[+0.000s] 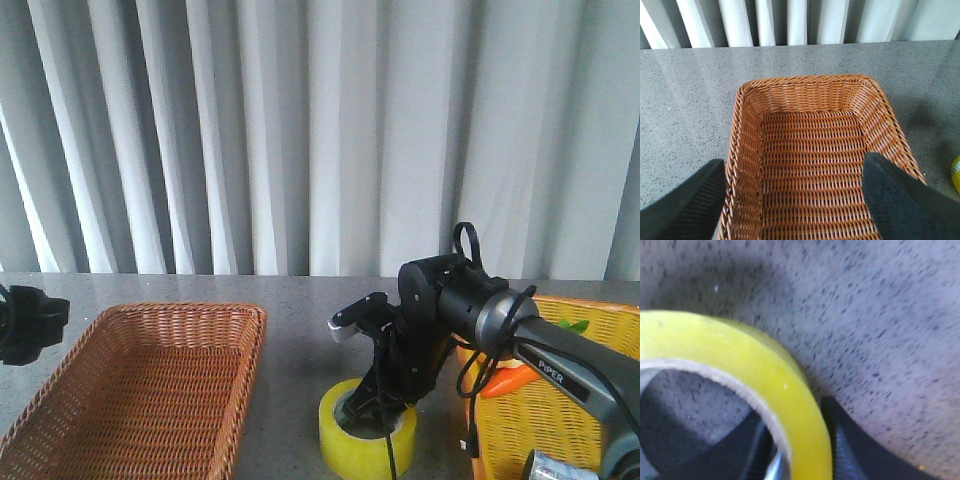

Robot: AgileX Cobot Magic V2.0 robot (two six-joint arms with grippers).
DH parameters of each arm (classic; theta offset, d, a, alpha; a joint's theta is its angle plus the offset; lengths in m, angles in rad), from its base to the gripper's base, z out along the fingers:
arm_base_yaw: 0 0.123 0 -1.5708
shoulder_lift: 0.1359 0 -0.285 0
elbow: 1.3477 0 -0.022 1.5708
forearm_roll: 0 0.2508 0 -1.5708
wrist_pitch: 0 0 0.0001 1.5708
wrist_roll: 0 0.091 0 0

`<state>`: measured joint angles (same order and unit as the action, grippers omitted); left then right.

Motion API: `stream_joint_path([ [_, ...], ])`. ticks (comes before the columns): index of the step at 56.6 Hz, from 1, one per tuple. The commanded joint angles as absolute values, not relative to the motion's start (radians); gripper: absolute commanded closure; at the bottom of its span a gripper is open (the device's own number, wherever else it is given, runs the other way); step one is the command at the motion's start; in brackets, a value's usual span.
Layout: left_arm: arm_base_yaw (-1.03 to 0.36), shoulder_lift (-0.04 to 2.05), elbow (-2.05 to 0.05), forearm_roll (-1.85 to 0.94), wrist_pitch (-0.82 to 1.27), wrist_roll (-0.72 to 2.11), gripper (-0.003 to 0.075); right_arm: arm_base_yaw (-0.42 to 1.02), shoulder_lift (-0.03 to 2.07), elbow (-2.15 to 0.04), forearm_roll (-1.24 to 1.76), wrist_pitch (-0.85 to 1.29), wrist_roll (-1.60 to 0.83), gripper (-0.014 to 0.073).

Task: Transfer tape with both arms
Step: 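Lift the tape roll and place it on the table between baskets, then open the right gripper and raise it away from the tape, then reach the left gripper to the tape roll and grasp its rim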

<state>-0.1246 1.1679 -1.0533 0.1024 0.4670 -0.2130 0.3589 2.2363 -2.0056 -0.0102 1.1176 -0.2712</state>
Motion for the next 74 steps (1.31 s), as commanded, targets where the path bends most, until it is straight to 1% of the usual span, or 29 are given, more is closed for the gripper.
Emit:
stream_joint_path([
  [1, -0.132, 1.15, -1.087, 0.1, 0.4, -0.214, 0.0186, 0.356, 2.16, -2.074, -0.026, 1.082, -0.234, 0.0244],
  [8, -0.132, 1.15, -1.087, 0.1, 0.401, -0.214, 0.0186, 0.356, 2.137, -2.105, -0.025, 1.087, -0.198, 0.0144],
  [12, -0.132, 1.15, -1.087, 0.1, 0.402, -0.214, 0.0186, 0.356, 2.112, -2.105, -0.029, 1.086, -0.196, 0.0109],
  [15, -0.132, 1.15, -1.087, 0.1, 0.402, -0.214, 0.0186, 0.354, 2.086, -2.106, -0.043, 1.086, -0.191, 0.0099],
  [21, -0.133, 1.15, -1.087, 0.1, 0.402, -0.2, 0.0186, 0.353, 2.019, -2.123, -0.104, 1.09, -0.154, 0.0114],
  [27, -0.155, 1.15, -1.088, 0.099, 0.398, -0.151, 0.0186, 0.342, 1.93, -2.125, -0.151, 1.078, -0.114, 0.0175],
  [32, -0.195, 1.15, -1.089, 0.099, 0.377, -0.129, 0.0186, 0.314, 1.858, -2.125, -0.158, 1.073, -0.111, 0.0279],
  [42, -0.277, 1.165, -1.138, 0.096, 0.376, -0.128, 0.0186, 0.205, 1.744, -2.12, -0.144, 1.143, -0.118, 0.0607],
  [49, -0.332, 1.227, -1.259, 0.059, 0.472, -0.098, 0.0186, 0.117, 1.689, -2.12, -0.091, 1.235, -0.161, 0.0602],
  [55, -0.386, 1.316, -1.389, 0.0, 0.547, -0.008, 0.0186, 0.067, 1.649, -2.12, -0.08, 1.245, -0.147, 0.0602],
  [64, -0.454, 1.491, -1.596, -0.107, 0.619, 0.071, 0.0186, 0.051, 1.609, -2.12, -0.079, 1.248, -0.133, 0.0602],
  [74, -0.502, 1.712, -1.802, -0.11, 0.73, 0.072, 0.0186, 0.052, 1.605, -2.12, -0.075, 1.25, -0.133, 0.0602],
])
